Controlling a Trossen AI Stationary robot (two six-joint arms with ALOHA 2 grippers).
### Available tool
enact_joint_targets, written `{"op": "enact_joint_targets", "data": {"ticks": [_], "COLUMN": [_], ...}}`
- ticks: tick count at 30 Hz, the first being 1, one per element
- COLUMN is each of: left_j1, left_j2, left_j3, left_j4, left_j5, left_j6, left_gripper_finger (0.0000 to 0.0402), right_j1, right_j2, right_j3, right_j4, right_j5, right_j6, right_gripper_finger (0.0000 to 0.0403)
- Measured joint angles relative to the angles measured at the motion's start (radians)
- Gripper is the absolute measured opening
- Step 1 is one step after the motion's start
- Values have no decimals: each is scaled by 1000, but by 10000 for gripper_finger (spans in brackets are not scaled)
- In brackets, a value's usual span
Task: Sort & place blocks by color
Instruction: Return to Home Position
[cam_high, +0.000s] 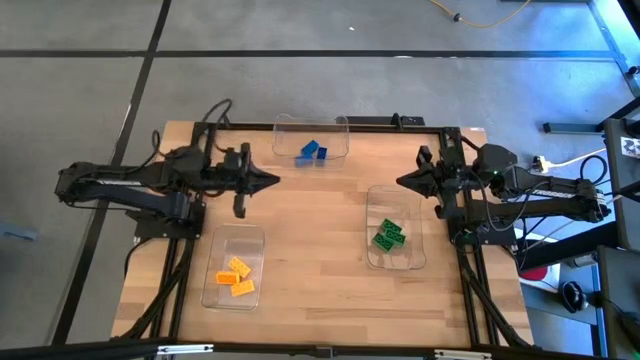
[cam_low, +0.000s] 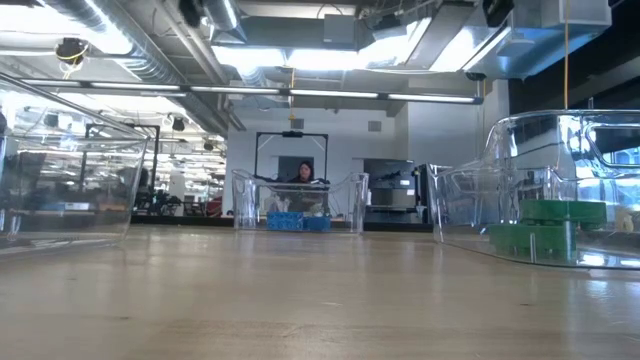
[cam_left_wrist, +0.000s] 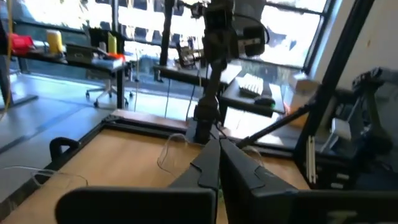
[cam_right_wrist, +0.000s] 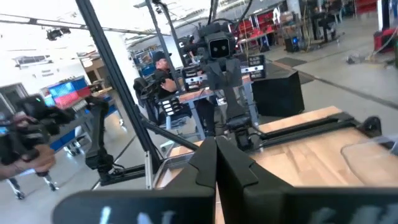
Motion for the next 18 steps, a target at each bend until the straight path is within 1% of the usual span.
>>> {"op": "enact_joint_targets", "data": {"ticks": [6,11,18], "left_j1": [-53,-106,-151], "left_j2": [-191,-329,-529], "left_j3": [-211,-371,-530], "left_j4": [134,150,169], "left_j5": [-60,-113,-150], "left_j6": [-52,-123,-171], "left_gripper_finger": [0,0,0], "right_j1": [0,0,0], "right_j2": [0,0,1], "right_j3": [0,0,0], "right_j4": [-2,-4,-4], "right_j5": [0,0,0], "right_j6": [56,72,75], "right_gripper_finger": [0,0,0]}}
